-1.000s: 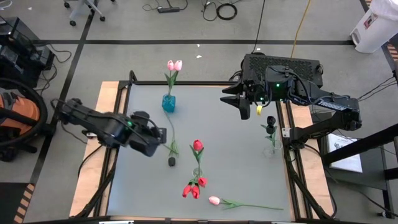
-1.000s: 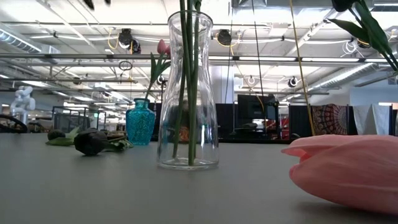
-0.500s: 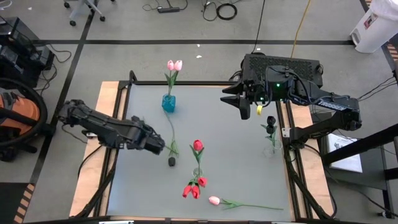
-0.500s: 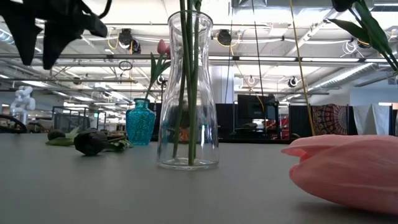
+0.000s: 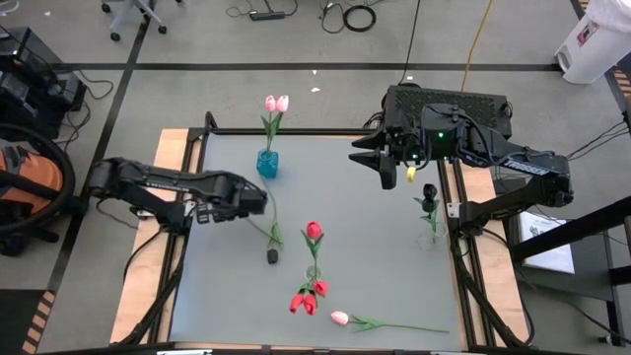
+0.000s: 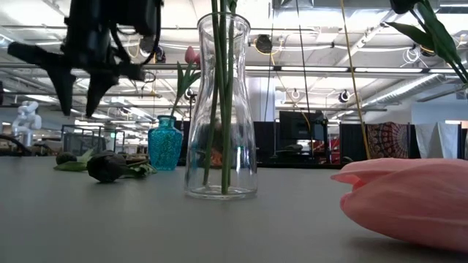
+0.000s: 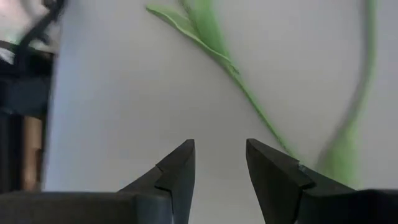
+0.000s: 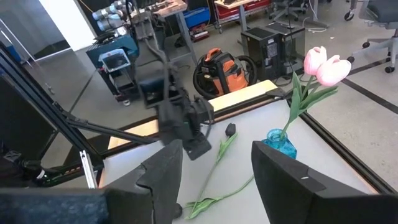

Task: Sort flowers into vase by color
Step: Put the black flower into the right transparent vase

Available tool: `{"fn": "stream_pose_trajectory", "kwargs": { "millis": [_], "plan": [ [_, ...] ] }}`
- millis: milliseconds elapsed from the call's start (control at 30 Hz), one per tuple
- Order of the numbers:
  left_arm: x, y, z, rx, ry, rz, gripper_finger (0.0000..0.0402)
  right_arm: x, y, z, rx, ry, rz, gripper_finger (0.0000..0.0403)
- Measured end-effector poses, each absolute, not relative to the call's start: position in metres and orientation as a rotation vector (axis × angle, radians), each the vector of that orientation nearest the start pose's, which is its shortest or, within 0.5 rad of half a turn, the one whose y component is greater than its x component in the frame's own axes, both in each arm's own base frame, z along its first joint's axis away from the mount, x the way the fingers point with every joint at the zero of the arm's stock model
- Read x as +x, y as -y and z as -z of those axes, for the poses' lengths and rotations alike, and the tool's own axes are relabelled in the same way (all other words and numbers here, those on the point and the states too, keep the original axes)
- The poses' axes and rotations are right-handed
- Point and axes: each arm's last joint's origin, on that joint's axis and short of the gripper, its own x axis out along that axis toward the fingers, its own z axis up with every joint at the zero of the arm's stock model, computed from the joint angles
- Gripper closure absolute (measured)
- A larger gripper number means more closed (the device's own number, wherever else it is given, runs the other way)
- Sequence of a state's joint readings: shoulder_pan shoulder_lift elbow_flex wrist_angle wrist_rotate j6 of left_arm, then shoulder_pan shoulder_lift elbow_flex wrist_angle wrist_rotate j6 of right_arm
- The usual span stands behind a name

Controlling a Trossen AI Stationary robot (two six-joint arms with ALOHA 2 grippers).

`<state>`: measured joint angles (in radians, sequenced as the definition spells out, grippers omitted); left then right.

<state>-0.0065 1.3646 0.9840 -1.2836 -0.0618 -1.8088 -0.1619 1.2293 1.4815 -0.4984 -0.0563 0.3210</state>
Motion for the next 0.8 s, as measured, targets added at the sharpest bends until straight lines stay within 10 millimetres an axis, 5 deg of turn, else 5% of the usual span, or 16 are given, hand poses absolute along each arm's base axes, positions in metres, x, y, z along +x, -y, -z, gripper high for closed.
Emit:
{"fn": "stream_pose_trajectory", "kwargs": {
  "millis": [367,800],
  "plan": [
    [0.190,-0.030,-0.185,-1.412,-1.120,-1.461,0.0252,0.245,0.038,-0.448,0.346,-0.226,0.144,0.0218],
    [0.184,-0.046,-0.165,-1.450,-1.052,-1.458,0.0252,0.245,0.038,-0.448,0.346,-0.226,0.144,0.0218]
  ]
}}
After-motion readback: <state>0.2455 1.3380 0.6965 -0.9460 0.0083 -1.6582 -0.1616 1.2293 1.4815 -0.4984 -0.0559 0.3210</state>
